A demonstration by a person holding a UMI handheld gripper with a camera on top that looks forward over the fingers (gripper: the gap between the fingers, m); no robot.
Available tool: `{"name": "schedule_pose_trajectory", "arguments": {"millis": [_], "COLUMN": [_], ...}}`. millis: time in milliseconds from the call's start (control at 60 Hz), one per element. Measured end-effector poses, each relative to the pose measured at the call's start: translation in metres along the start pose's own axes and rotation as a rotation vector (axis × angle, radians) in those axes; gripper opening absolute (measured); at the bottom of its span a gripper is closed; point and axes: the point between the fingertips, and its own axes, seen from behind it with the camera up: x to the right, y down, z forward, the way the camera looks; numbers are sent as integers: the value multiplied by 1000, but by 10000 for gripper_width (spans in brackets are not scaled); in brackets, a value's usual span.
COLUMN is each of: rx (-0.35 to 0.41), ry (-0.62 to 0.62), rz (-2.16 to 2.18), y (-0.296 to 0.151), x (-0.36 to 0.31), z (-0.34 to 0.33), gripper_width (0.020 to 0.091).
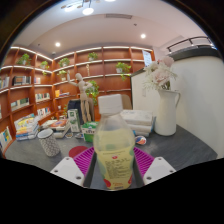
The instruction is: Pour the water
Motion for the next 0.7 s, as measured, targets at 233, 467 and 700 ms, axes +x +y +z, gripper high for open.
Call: {"name": "schedule_pose_trajectory", "arguments": {"millis": [233,467,700], "rx": [-10,-65,-184], "ry": [22,78,130], "rz": [-98,-342,-692], "y": [0,1,-24], "x": [4,-14,-54], "z": [8,11,35], "gripper_width": [366,354,354]}}
